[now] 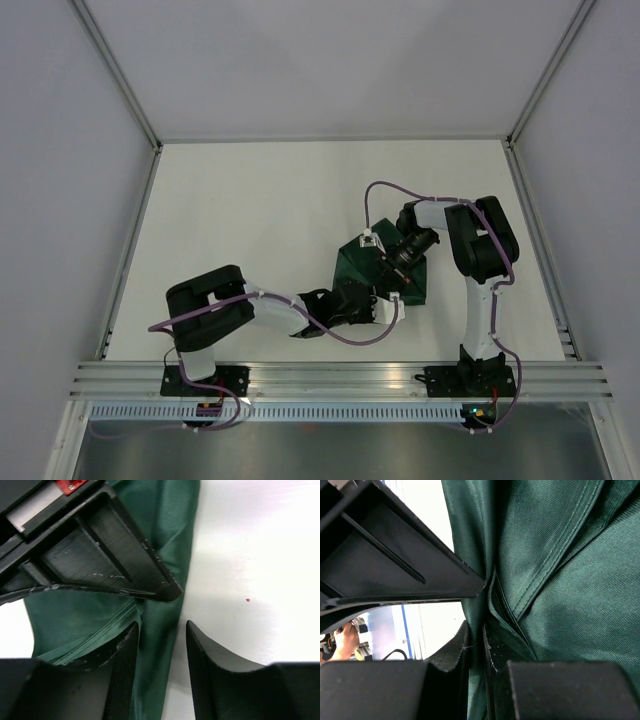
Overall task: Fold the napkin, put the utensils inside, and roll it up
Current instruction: Roll the napkin at the center of the board.
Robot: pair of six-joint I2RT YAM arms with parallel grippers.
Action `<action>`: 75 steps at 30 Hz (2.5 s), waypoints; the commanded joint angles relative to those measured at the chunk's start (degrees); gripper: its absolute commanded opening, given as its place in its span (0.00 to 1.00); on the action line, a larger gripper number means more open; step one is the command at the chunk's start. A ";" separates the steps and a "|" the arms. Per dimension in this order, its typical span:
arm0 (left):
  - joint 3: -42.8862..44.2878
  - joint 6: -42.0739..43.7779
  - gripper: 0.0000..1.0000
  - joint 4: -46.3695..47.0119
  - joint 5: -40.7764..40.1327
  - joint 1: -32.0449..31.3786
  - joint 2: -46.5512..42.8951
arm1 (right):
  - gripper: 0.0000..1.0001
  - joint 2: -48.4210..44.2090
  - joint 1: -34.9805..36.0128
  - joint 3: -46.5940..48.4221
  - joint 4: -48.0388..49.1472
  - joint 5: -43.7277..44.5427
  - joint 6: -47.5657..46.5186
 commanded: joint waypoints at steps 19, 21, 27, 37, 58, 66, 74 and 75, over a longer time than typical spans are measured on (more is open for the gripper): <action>16.22 -20.01 0.02 -25.81 32.78 12.03 10.64 | 0.27 -2.12 -0.39 -1.43 13.46 10.23 0.49; 17.53 -21.34 0.02 -28.00 35.07 13.79 11.78 | 0.36 -4.49 -0.74 -1.69 14.34 10.41 1.11; 21.23 -25.30 0.02 -34.34 42.64 16.78 14.68 | 0.50 -11.26 -3.20 -1.69 16.81 10.58 3.57; 24.48 -31.27 0.02 -39.26 47.38 19.24 18.46 | 0.53 -24.00 -11.28 -6.70 21.46 7.25 4.63; 30.28 -38.57 0.02 -47.26 54.33 24.34 24.96 | 0.64 -60.48 10.39 -42.99 54.41 28.67 9.02; 30.46 -37.78 0.02 -47.44 54.77 24.60 26.29 | 0.65 -60.32 21.57 -47.74 58.64 35.80 9.90; 30.29 -36.02 0.02 -47.97 55.91 24.69 26.20 | 0.63 -54.78 27.82 -50.47 66.37 43.54 9.64; 30.11 -35.85 0.02 -47.88 56.09 24.69 25.85 | 0.61 -54.43 27.82 -51.00 66.99 44.50 9.64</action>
